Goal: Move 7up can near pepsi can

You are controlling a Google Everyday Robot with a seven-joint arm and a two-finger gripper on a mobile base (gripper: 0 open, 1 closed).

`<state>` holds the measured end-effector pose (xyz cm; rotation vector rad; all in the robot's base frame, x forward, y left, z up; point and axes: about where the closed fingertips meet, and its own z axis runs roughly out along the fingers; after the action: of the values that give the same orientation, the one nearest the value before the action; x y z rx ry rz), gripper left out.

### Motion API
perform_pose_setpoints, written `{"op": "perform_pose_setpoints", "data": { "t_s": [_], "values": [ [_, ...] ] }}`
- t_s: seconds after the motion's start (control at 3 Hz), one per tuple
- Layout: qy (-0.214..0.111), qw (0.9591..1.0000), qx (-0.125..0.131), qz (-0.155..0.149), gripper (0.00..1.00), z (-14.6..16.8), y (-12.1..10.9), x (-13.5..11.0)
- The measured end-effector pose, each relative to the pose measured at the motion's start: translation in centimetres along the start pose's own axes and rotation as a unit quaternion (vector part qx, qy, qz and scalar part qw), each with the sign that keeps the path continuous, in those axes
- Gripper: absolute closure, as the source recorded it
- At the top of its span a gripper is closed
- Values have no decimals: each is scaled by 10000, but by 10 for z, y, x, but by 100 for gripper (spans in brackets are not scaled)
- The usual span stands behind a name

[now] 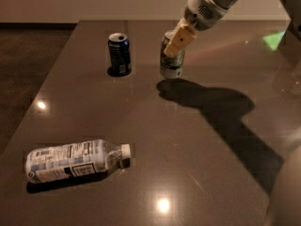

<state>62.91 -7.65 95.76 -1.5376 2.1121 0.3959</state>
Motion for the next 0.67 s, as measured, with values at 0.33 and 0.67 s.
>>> {"op": "perform_pose_setpoints", "data": {
  "t_s": [0.33, 0.67],
  "values": [
    [-129, 9999, 33, 41, 100, 24, 4, -25],
    [-231, 9997, 10, 17, 100, 44, 9, -44]
  ]
}}
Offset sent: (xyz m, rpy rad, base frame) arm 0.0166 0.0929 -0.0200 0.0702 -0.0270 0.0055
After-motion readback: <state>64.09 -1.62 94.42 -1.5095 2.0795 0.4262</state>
